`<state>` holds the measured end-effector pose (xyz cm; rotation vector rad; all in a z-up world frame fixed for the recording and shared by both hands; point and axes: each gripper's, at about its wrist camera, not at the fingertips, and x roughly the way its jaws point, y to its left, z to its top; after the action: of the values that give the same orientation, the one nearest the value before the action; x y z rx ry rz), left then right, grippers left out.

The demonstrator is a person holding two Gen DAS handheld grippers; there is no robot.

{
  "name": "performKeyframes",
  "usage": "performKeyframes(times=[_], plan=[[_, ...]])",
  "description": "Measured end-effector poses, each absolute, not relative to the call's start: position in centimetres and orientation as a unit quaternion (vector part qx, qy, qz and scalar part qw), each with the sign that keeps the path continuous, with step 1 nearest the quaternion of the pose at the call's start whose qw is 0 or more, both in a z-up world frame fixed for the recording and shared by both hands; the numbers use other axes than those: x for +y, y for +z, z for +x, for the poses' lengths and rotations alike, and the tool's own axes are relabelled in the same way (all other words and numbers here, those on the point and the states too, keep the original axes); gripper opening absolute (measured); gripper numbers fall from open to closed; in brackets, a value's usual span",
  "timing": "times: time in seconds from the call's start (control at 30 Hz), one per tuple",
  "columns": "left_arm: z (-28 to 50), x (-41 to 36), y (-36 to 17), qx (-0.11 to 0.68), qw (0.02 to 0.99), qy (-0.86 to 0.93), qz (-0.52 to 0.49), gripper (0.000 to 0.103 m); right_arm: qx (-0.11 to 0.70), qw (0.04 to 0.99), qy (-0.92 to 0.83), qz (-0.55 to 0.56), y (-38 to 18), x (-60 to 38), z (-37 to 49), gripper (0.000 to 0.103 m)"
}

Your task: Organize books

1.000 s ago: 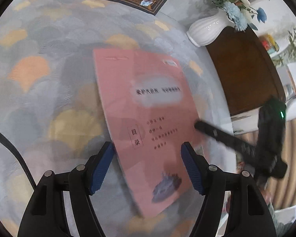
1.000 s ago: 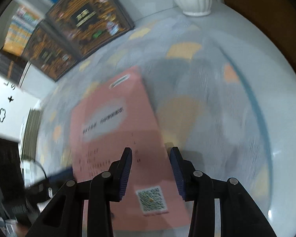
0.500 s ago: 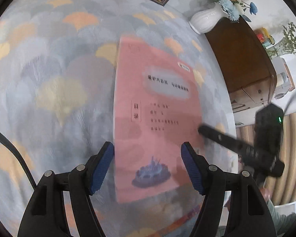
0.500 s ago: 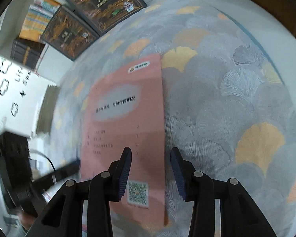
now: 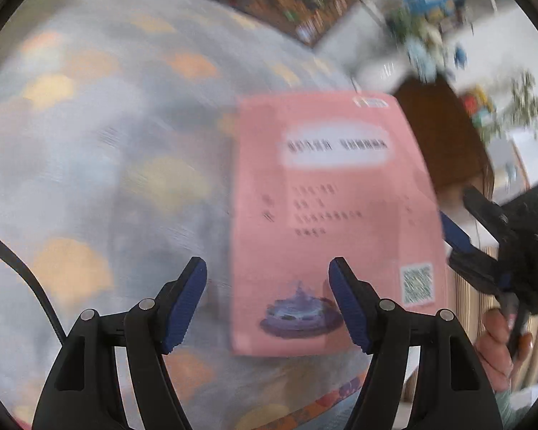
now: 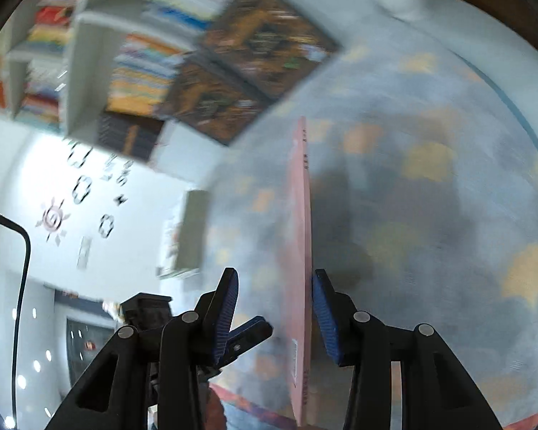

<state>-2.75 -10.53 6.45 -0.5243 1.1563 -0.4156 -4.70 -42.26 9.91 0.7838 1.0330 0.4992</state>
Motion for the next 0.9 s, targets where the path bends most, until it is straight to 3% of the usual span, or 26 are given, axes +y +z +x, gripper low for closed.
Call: performKeyframes(times=[0.17, 0.4, 0.53, 0.77, 0.8, 0.87, 0.9], plan=[[-3.8, -1.7, 9.6, 0.478, 0.825, -0.093, -0.288, 0.068, 0.474, 0.746, 0.324, 0.338, 12.4, -33.1, -3.3, 0.042], [-8.8, 7.8, 9.7, 0.445, 0.837, 0.030, -0.317, 0.068, 0.531, 0.723, 0.340, 0.280, 9.8, -26.2, -4.1, 0.042], [-8.8, 7.2, 7.9, 0.470, 0.822, 0.019, -0.322, 0.068, 0.621, 0.703, 0.262, 0.226, 5.2, -24.8, -2.7, 0.042], [-5.7, 2.4, 4.0, 0.533, 0.797, -0.045, -0.281, 0.068, 0.623, 0.741, 0.209, 0.140, 2.7, -23.5, -3.7, 0.039], [-5.4, 2.0, 3.9, 0.536, 0.798, -0.044, -0.273, 0.056, 0.615, 0.748, 0.211, 0.133, 2.7, -23.4, -3.8, 0.028], [-4.9, 1.1, 3.5, 0.546, 0.800, -0.049, -0.244, 0.032, 0.593, 0.769, 0.199, 0.132, 2.8, -23.5, -4.4, 0.024], [-5.0, 0.9, 3.4, 0.546, 0.805, -0.039, -0.229, 0.032, 0.591, 0.771, 0.194, 0.136, 2.6, -24.1, -4.6, 0.024]])
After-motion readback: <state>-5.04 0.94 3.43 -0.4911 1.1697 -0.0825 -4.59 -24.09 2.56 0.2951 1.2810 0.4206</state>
